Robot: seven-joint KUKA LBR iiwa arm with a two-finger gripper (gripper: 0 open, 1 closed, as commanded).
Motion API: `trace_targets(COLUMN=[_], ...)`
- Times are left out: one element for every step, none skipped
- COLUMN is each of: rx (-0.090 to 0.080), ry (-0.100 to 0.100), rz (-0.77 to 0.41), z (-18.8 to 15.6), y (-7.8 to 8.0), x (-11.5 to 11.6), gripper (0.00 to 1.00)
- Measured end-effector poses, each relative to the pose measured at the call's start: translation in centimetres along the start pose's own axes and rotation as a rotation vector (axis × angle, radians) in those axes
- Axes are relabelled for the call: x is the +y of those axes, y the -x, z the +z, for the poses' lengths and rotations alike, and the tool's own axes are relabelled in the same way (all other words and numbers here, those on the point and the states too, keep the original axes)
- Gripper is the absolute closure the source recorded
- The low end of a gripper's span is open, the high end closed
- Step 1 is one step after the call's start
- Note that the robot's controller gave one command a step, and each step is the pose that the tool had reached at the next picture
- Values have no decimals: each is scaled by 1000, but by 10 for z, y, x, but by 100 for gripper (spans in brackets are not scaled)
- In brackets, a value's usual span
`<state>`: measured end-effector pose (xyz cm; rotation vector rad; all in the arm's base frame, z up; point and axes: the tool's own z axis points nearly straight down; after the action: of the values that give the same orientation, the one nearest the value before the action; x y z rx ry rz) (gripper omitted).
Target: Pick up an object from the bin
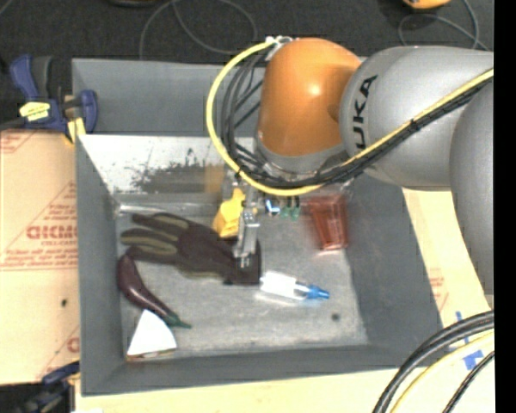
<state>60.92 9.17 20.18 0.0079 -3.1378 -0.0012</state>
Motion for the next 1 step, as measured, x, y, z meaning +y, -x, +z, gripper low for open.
trace_targets(rx=[-8], ry=[1], rz=[2], z=[-5], y=[1], x=[0], gripper=[0])
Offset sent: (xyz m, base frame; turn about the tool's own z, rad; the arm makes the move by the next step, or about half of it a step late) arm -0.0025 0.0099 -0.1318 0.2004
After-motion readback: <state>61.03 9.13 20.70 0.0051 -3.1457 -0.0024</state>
